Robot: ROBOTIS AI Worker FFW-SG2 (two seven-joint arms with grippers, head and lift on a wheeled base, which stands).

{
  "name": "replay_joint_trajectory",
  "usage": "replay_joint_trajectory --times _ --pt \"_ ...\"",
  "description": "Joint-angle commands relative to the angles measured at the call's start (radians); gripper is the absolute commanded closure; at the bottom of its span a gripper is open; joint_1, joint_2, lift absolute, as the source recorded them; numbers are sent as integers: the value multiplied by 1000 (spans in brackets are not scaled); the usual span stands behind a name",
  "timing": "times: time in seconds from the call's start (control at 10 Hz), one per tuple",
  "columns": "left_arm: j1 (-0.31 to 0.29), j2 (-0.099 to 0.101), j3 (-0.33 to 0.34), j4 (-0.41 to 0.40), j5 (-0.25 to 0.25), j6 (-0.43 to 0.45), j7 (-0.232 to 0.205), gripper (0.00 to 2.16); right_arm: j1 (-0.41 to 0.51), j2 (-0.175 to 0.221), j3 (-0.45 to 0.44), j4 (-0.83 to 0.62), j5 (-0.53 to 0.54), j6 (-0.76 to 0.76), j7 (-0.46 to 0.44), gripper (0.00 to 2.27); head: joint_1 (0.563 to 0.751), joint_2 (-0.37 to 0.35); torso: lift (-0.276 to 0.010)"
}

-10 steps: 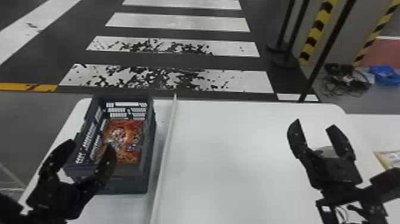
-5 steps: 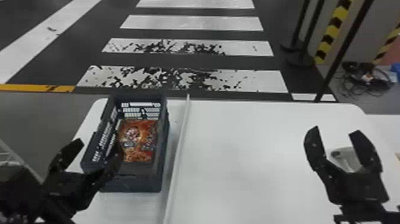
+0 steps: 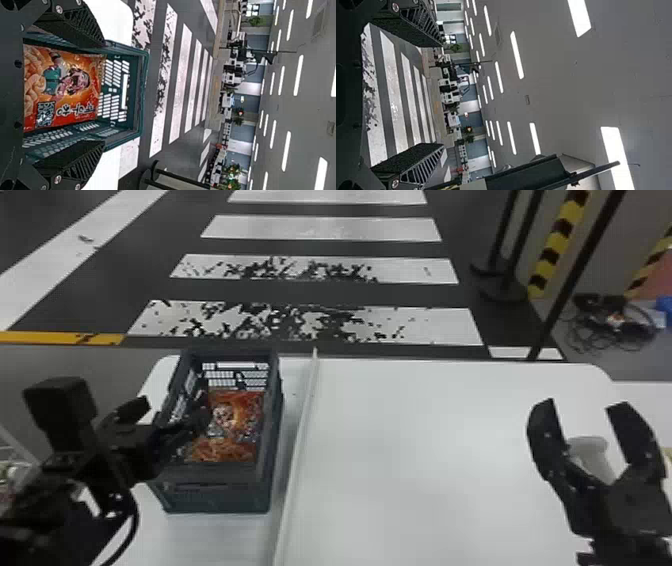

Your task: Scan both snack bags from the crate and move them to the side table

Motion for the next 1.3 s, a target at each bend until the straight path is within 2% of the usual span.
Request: replay_joint_trajectory --times 0.0,0.2,0.4,0.6,0.7,0.9,1.1,1.2 --pt "-96 2 -1 61 -3 52 16 140 -4 -18 0 0 -11 0 1 100 695 38 -95" --pt "-236 8 -22 199 -1 92 19 137 -5 -25 -2 5 -8 3 15 103 695 51 -95" --pt "-314 -4 -57 308 -20 92 27 137 -16 -35 0 8 -10 9 26 107 695 58 -95" --pt "-359 -25 -97 352 -34 92 47 154 -28 -38 3 26 -13 9 26 107 695 49 -95" --pt "-383 -35 -122 391 -46 92 85 252 -33 -43 1 31 -13 9 26 107 695 43 -95" --pt "-397 -58 -132 412 -61 92 91 363 -51 -54 1 54 -27 6 26 107 695 28 -95" --pt "-411 -65 -154 448 -81 92 127 424 -56 -54 4 77 -33 -3 27 107 695 16 -95" --pt "-416 -70 -159 463 -86 92 127 424 -57 -54 8 78 -33 -3 27 107 695 11 -95"
